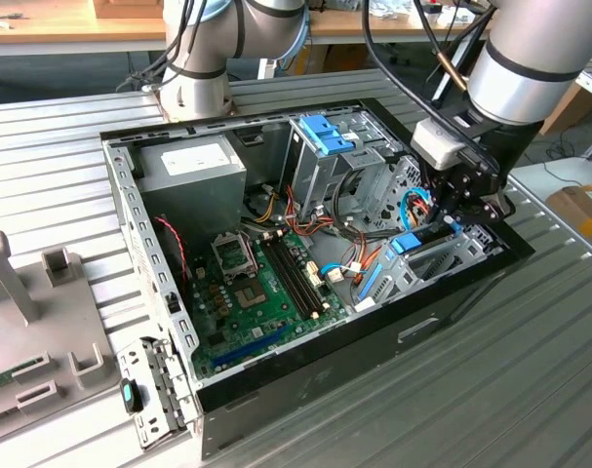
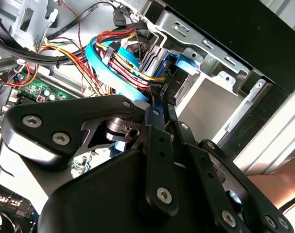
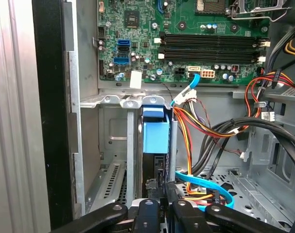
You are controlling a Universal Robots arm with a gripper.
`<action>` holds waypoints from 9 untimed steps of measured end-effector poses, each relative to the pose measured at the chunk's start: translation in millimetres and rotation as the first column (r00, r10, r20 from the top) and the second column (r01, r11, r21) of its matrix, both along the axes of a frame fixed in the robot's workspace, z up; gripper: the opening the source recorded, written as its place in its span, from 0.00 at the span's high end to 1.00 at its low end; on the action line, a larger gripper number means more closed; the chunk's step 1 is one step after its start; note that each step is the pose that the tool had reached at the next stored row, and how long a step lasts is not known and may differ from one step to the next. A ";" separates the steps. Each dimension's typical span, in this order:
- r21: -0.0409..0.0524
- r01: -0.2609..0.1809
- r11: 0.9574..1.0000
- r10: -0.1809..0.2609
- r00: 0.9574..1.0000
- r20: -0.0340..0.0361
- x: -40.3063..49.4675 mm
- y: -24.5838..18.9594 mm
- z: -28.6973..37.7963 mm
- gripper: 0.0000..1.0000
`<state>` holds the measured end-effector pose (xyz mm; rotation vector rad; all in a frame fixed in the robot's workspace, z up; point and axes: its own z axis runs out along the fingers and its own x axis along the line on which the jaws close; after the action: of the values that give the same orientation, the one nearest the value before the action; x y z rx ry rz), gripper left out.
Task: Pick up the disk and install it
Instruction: 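Insert the first disk wire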
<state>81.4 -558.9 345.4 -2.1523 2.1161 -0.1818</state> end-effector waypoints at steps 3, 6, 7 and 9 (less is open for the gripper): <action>0.000 0.000 1.000 0.000 1.000 0.000 -0.2 0.1 -0.6 0.84; -0.001 0.006 1.000 -0.006 1.000 0.000 -0.2 0.3 -3.7 0.84; -0.001 0.007 1.000 -0.007 1.000 0.000 -1.0 0.3 -3.7 0.84; -0.002 0.007 1.000 -0.007 1.000 -0.019 -1.5 0.3 -6.3 0.84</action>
<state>79.8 -558.6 339.2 -2.1564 2.1349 -0.1639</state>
